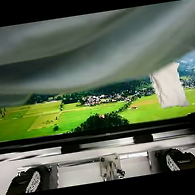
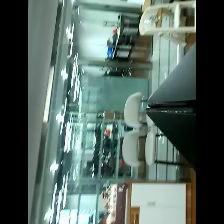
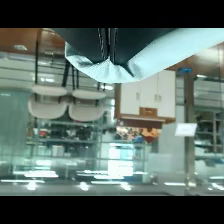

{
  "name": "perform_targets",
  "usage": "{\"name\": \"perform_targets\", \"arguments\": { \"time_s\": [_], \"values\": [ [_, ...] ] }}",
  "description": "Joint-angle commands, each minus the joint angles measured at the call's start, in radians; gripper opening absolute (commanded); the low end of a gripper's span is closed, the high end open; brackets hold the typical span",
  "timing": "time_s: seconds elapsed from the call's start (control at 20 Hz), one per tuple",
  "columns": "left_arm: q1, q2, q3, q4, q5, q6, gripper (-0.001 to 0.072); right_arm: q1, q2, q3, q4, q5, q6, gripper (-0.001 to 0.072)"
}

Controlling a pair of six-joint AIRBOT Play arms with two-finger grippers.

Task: Fold the shirts.

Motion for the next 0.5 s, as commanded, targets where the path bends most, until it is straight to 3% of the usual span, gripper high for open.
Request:
{"name": "perform_targets", "arguments": {
  "time_s": [0.0, 0.2, 0.35, 0.45],
  "values": [
    [0.000, 0.015, 0.000, 0.103, -0.028, -0.008, 0.0028, 0.000, -0.001, 0.004, -0.112, -0.085, 0.074, 0.0059],
    [0.000, -0.001, -0.112, 0.202, -0.177, -0.008, 0.0028, 0.000, -0.129, 0.003, -0.158, -0.305, 0.111, 0.0059],
    [0.000, -0.020, -0.303, 0.207, -0.307, -0.008, 0.0029, 0.000, -0.314, 0.003, -0.156, -0.573, 0.141, 0.0059],
    [0.000, -0.039, -0.487, 0.202, -0.323, -0.008, 0.0031, 0.000, -0.462, 0.003, -0.159, -0.706, 0.142, 0.0059]
  ]
}}
